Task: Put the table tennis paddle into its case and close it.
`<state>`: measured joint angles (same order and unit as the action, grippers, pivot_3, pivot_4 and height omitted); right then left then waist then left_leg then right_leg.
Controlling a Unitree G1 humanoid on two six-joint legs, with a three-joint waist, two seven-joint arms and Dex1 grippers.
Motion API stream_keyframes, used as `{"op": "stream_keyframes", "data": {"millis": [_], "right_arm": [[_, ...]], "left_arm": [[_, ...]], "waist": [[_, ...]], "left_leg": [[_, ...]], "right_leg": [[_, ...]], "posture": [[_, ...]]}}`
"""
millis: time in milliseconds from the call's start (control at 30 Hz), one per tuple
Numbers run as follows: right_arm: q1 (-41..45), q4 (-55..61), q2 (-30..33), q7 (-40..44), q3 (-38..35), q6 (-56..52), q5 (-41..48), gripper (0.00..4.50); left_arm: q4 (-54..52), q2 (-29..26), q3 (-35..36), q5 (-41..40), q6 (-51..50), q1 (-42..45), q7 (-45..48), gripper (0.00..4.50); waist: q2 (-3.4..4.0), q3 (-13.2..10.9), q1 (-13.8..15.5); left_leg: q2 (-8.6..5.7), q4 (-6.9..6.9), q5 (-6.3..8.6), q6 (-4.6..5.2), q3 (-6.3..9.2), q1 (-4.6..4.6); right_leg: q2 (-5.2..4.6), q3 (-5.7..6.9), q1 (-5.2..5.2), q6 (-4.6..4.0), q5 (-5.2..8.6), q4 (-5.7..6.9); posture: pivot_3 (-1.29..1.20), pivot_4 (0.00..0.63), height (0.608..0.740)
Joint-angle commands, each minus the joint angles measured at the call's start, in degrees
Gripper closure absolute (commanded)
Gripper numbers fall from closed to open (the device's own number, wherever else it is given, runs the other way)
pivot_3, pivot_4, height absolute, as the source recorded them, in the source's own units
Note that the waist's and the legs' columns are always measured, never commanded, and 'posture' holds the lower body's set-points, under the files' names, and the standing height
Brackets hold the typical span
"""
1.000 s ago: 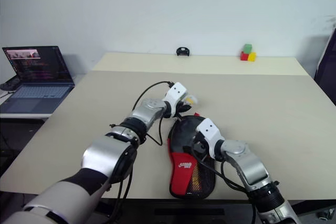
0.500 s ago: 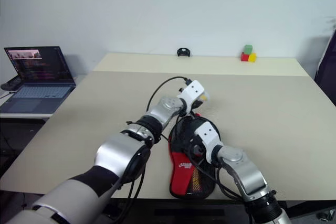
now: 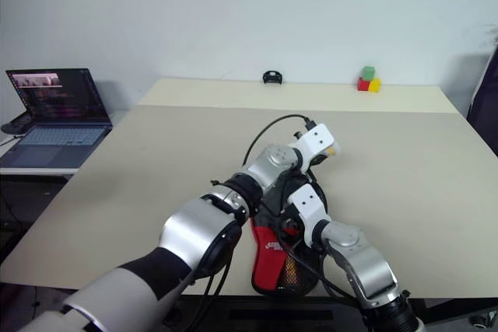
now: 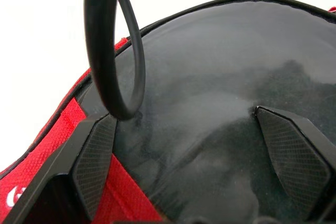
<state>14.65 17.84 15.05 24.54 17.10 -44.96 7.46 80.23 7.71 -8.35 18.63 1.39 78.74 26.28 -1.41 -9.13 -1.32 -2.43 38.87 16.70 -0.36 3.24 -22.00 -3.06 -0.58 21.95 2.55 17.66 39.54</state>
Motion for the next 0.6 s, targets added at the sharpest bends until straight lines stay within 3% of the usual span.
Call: {"op": "stream_keyframes", "data": {"millis": [33, 67, 467, 600], "right_arm": [[-3.56, -4.33, 0.33, 0.07, 3.06, -5.63, -0.06, 0.00], [-3.45, -4.41, 0.27, 0.06, 3.09, -5.64, -0.05, 0.00], [-1.38, -6.93, -0.31, 1.10, 4.32, -4.39, -0.37, 0.00], [-0.21, -8.29, -0.20, 1.74, 4.17, -3.80, -0.56, 0.00]], "left_arm": [[-1.38, 0.10, -0.99, 1.02, 1.22, -1.20, 2.59, 4.29], [-1.38, -0.10, -1.00, 1.07, 1.08, -1.52, 2.82, 4.29], [-1.68, -2.58, -0.85, 1.29, 1.35, -4.03, 4.64, 0.04], [-1.97, -3.51, 0.25, 0.15, 2.14, -3.30, 5.92, 0.04]], "waist": [[0.02, 0.02, -0.04], [0.03, 0.03, -0.09], [0.02, 0.08, -0.33], [0.01, 0.13, -0.56]], "left_leg": [[0.00, 0.00, 0.00, 0.00, 0.00, 0.03], [0.00, -0.02, 0.00, 0.01, 0.00, 0.10], [0.02, -0.04, 0.01, 0.01, 0.02, 0.22], [0.03, -0.04, 0.01, 0.01, 0.01, 0.27]], "right_leg": [[0.00, 0.00, -0.03, 0.00, 0.00, -0.01], [0.00, -0.01, -0.09, 0.00, 0.00, -0.04], [0.02, -0.01, -0.20, 0.00, 0.00, -0.05], [0.02, -0.02, -0.22, 0.00, 0.00, -0.01]], "posture": [[0.00, 0.150, 0.740], [0.00, 0.150, 0.740], [0.00, 0.150, 0.740], [0.00, 0.150, 0.740]]}}
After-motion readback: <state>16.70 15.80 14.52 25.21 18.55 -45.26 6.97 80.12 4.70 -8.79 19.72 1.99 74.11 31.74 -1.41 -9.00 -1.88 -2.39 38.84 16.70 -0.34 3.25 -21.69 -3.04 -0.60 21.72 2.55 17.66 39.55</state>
